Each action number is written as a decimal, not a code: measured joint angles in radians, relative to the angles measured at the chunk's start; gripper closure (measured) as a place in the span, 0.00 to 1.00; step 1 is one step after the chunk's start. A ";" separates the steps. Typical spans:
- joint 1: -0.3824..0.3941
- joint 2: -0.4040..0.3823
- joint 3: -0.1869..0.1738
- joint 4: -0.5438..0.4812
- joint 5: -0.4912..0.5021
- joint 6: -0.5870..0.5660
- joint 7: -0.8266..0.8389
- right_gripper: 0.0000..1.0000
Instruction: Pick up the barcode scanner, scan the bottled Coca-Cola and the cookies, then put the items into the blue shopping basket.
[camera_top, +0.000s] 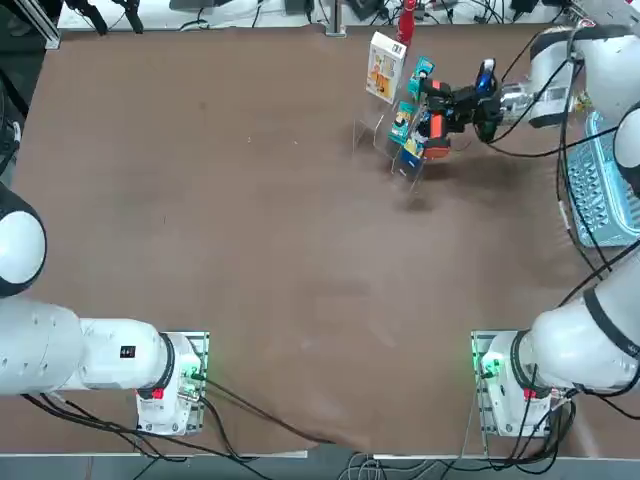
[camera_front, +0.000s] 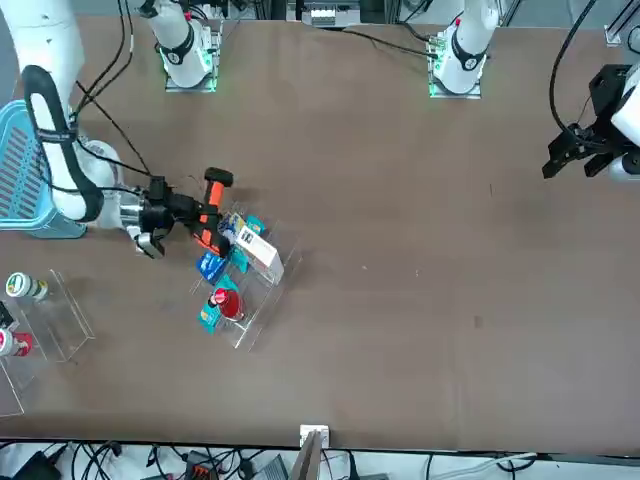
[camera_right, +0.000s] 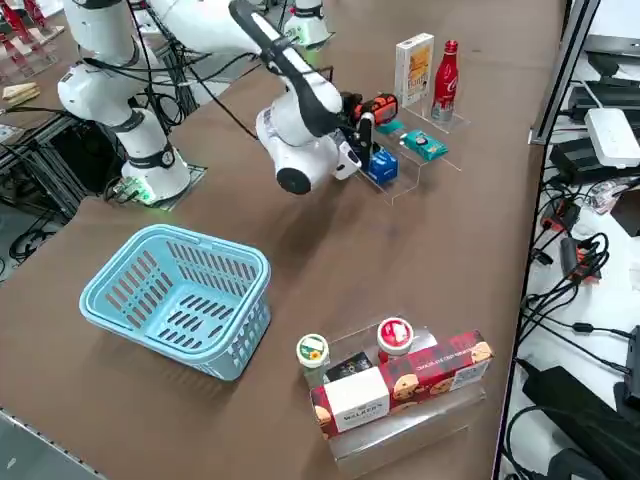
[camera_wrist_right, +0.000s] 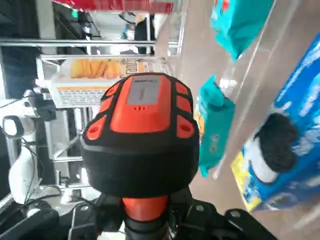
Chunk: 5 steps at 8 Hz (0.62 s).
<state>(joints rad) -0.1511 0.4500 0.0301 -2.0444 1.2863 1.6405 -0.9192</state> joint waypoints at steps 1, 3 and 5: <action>-0.040 -0.001 -0.003 0.070 -0.124 -0.022 0.055 0.57; -0.103 -0.004 -0.006 0.199 -0.379 -0.053 0.129 0.57; -0.114 -0.026 -0.005 0.249 -0.633 -0.031 0.162 0.57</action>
<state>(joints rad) -0.2647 0.4240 0.0251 -1.7958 0.6529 1.6093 -0.7574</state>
